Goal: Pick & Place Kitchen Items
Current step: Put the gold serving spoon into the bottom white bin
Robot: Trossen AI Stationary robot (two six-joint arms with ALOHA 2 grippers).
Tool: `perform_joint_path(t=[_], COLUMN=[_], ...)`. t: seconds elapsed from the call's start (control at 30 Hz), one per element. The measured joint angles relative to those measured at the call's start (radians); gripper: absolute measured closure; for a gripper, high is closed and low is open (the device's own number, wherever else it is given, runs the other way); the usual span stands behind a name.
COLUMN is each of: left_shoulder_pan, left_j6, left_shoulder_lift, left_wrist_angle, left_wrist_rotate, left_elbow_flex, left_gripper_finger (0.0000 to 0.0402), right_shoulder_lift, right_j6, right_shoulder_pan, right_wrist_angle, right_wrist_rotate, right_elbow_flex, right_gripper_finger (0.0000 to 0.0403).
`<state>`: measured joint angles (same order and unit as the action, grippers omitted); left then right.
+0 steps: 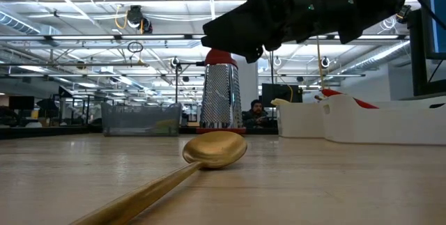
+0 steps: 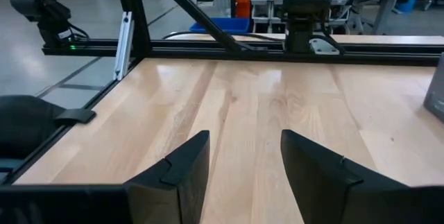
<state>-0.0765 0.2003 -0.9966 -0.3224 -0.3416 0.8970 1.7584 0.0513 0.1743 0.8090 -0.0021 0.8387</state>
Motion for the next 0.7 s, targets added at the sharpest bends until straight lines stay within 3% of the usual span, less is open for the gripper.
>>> perform_joint_path(t=[0.13,0.47,0.7], left_shoulder_pan=[-0.002,-0.059,-0.136], left_j6=[-0.122,-0.231,-0.295], left_shoulder_lift=[0.000,0.000,0.003], left_wrist_angle=[0.011,-0.106,-0.084], left_wrist_rotate=[0.001,0.000,-0.028], left_elbow_flex=[0.001,0.000,-0.056], left_gripper_finger=[0.0199,0.0199,0.0199], right_shoulder_lift=[0.000,-0.001,-0.001], right_j6=[0.000,0.000,0.019], right_shoulder_pan=[-0.004,-0.004,-0.003], right_wrist_angle=[0.001,-0.042,-0.045], right_wrist_rotate=[0.000,0.000,0.000], right_elbow_flex=[0.000,-0.001,-0.001], right_gripper_finger=[0.0232,0.0232,0.0232])
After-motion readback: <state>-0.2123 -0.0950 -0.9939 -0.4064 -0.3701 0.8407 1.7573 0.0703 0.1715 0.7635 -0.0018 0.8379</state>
